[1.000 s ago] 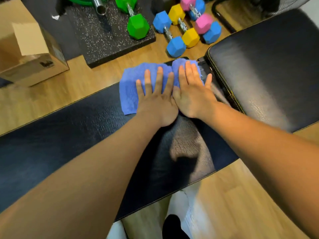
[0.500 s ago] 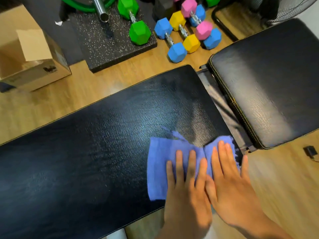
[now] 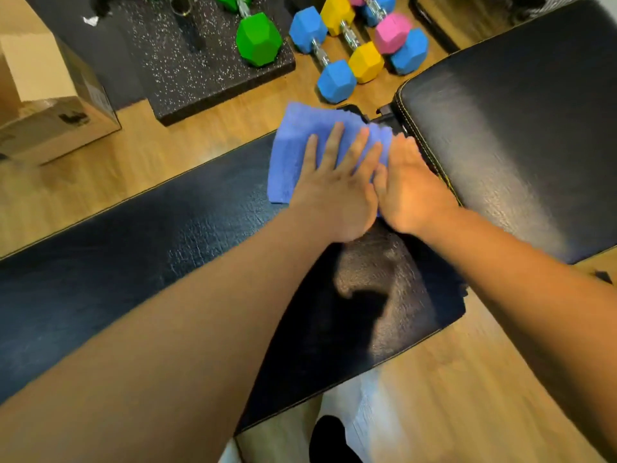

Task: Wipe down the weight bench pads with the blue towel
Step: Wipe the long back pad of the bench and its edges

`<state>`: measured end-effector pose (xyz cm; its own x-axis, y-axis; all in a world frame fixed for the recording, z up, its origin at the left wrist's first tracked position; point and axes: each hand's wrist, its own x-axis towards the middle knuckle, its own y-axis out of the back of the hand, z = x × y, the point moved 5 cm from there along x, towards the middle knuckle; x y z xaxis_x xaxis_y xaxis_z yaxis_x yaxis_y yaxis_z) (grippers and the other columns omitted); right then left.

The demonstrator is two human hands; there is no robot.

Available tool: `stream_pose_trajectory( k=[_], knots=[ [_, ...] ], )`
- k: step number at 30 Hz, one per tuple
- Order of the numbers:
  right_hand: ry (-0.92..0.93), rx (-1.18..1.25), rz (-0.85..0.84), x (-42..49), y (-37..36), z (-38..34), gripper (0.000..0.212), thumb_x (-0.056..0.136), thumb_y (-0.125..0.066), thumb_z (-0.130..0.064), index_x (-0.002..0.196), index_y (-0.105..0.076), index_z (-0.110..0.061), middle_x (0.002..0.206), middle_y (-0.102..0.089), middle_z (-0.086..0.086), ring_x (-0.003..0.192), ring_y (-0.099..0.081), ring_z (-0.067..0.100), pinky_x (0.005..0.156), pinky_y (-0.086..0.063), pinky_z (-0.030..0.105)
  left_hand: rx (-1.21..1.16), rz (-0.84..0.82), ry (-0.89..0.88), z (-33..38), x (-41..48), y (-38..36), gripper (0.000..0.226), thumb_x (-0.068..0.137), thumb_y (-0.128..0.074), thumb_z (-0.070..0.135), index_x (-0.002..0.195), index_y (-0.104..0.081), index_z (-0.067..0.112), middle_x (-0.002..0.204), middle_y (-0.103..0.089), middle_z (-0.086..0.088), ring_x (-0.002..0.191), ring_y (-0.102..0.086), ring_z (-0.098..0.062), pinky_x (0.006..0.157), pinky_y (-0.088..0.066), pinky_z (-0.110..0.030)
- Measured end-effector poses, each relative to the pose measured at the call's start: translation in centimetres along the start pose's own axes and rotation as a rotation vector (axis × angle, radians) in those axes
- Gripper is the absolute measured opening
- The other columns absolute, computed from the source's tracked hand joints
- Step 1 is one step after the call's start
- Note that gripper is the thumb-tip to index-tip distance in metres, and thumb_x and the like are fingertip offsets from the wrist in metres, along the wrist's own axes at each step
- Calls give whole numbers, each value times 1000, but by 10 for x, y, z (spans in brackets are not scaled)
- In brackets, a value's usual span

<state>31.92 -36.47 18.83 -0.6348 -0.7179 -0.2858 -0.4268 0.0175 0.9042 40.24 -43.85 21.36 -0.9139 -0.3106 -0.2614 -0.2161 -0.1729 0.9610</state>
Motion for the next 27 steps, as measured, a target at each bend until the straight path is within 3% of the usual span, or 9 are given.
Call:
stream_pose_trajectory(
  k=[2, 4, 6, 9, 15, 22, 27],
  knots=[
    [58, 38, 103, 9, 12, -4, 58, 101, -23, -31, 148, -15, 2, 157, -16, 17, 146, -14, 29, 118, -11, 36, 4, -1, 23, -4, 15, 4, 56, 99, -14, 37, 152, -2, 22, 161, 7, 2, 146, 13, -28, 116, 9, -52],
    [122, 74, 174, 5, 21, -12, 51, 101, -31, -17, 147, -19, 1, 156, -22, 16, 144, -19, 27, 116, -12, 30, 0, -23, 27, -4, 17, 2, 56, 99, -13, 38, 152, 0, 24, 161, 9, 3, 146, 15, -27, 116, 10, -52],
    [132, 157, 189, 1, 20, -15, 50, 100, -34, -15, 148, -23, -3, 149, -35, 18, 137, -34, 28, 108, -22, 23, -14, -35, 37, -3, 15, 2, 57, 99, -11, 40, 152, 0, 25, 160, 10, 4, 145, 17, -26, 115, 11, -52],
    [17, 350, 215, -8, 19, -10, 47, 100, -40, -16, 146, -33, -10, 136, -52, 20, 121, -51, 33, 94, -33, 26, -43, -72, 73, 1, 15, 4, 58, 98, -9, 43, 152, 0, 26, 160, 12, 5, 145, 20, -26, 114, 13, -53],
    [-3, 320, 156, -40, 11, 9, 44, 101, -36, -15, 144, -37, -8, 144, -44, 18, 129, -46, 32, 101, -27, 24, 24, -52, 83, 24, -3, -9, 64, 95, -10, 50, 151, 8, 24, 159, 18, -7, 142, 24, -35, 111, 15, -60],
    [-112, 394, 206, -99, -5, 33, 41, 99, -41, -19, 138, -48, -14, 127, -59, 21, 113, -58, 35, 86, -33, 23, -19, -20, 33, 65, -46, -25, 66, 92, -4, 49, 152, 4, 22, 159, 15, -9, 142, 21, -38, 112, 11, -60],
    [-128, 332, 216, -139, -11, 32, 41, 99, -41, -11, 139, -44, -9, 139, -50, 13, 125, -48, 27, 93, -30, 23, -56, -29, -12, 88, -79, -28, 60, 96, -6, 41, 152, 5, 21, 159, 16, -7, 142, 25, -36, 113, 14, -58]
  ],
)
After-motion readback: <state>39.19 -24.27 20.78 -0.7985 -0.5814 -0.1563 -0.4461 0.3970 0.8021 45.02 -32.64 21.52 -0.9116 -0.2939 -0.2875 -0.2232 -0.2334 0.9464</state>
